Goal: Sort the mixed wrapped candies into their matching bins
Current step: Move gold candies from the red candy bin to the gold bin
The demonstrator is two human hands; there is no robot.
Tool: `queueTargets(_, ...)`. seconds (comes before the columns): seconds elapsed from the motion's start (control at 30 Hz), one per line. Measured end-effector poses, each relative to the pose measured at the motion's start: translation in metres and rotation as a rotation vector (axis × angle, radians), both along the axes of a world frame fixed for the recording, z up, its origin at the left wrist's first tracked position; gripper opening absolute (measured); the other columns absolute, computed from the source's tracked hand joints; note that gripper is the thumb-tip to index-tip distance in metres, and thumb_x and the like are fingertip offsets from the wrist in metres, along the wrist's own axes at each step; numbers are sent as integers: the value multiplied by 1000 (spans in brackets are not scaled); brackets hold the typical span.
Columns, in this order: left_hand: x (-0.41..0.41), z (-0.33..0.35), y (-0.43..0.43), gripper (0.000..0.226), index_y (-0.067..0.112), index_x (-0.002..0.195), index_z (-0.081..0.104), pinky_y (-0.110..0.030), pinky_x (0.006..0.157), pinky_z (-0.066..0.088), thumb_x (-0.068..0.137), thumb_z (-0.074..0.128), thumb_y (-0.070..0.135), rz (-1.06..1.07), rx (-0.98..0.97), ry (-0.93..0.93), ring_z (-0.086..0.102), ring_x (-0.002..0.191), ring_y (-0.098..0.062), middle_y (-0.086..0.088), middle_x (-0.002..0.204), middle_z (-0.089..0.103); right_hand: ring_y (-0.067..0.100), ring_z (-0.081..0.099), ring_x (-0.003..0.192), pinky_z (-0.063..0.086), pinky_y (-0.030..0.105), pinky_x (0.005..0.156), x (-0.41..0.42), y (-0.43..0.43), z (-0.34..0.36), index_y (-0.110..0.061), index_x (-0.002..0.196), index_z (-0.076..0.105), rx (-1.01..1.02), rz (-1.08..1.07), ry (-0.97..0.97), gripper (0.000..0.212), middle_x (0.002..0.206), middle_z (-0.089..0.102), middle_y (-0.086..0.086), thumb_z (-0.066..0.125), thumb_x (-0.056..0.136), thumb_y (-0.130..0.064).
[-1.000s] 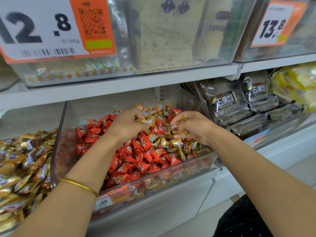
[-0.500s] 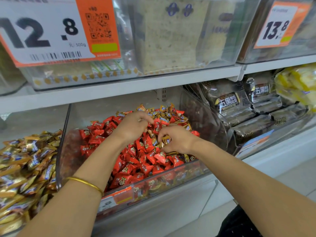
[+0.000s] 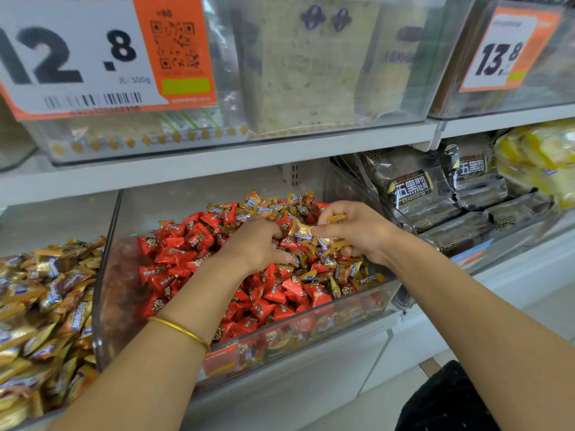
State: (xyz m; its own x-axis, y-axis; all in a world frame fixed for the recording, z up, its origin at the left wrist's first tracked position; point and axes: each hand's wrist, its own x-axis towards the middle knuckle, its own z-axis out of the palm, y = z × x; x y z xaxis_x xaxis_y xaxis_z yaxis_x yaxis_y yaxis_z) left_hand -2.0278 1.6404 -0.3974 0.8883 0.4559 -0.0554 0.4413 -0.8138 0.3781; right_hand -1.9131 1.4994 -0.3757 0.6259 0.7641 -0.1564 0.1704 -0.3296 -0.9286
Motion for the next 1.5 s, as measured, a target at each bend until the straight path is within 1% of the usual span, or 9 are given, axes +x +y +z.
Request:
queueTargets(0.13,3,-1,-5,58,10,130,51,-29,98,38,81,70,35,-48,46,54,45,121,-25,-10,134,43,10,40,59,34,18,40,0,0,1,-18,70,53,-18,-59,61,22,74,48,-2,69,83,-12)
queueTargets(0.33,4,-6,-7,34,14,108,60,-33,89,46,78,74,22,-61,-19,-44,55,107,-21,-5,115,57,11,36,57,29,16,35,4,1,2,-20,67,52,16,-138,139,24,74,44,-2,66,84,-9)
queueTargets(0.43,5,-7,-8,52,18,125,55,-35,99,42,78,74,29,-105,-49,-18,51,119,-21,-4,129,53,11,35,59,28,18,38,4,0,2,-20,67,53,10,-136,137,23,76,45,-2,66,83,-8)
queueTargets(0.57,8,-12,-13,63,21,137,44,-37,105,40,81,70,33,-122,69,25,44,128,-21,-2,141,46,11,35,57,28,16,36,4,-2,2,-20,68,55,10,-135,136,22,76,47,-3,66,83,-8)
queueTargets(0.93,7,-11,-11,10,22,95,64,-38,91,46,85,65,21,21,13,-191,55,110,-20,2,118,61,11,39,64,30,19,40,5,-5,3,-20,72,58,78,-155,156,17,81,49,-2,67,81,-8)
queueTargets(1.1,7,-10,-11,18,16,104,66,-31,99,40,87,64,20,-19,-117,-188,52,119,-18,0,126,58,11,41,66,32,19,41,4,-7,4,-20,71,57,97,-150,179,18,84,51,-1,67,81,-9)
queueTargets(1.3,7,-5,-13,36,15,109,66,-28,91,43,80,71,34,-71,-261,-67,54,112,-17,-2,118,59,12,41,68,32,18,39,4,-9,4,-20,70,58,115,-132,183,18,84,52,-2,66,81,-8)
queueTargets(1.37,9,-5,-15,41,15,112,64,-31,92,45,77,74,33,-66,-202,-34,54,110,-18,-3,117,59,12,41,70,32,19,40,3,-10,4,-20,70,57,121,-128,183,18,83,51,-2,66,81,-8)
queueTargets(1.5,11,-6,-19,31,14,108,65,-34,92,47,80,72,25,-58,-23,-46,55,109,-21,-4,121,59,12,41,72,33,20,43,2,-10,4,-21,70,57,125,-125,177,19,84,51,-3,66,81,-8)
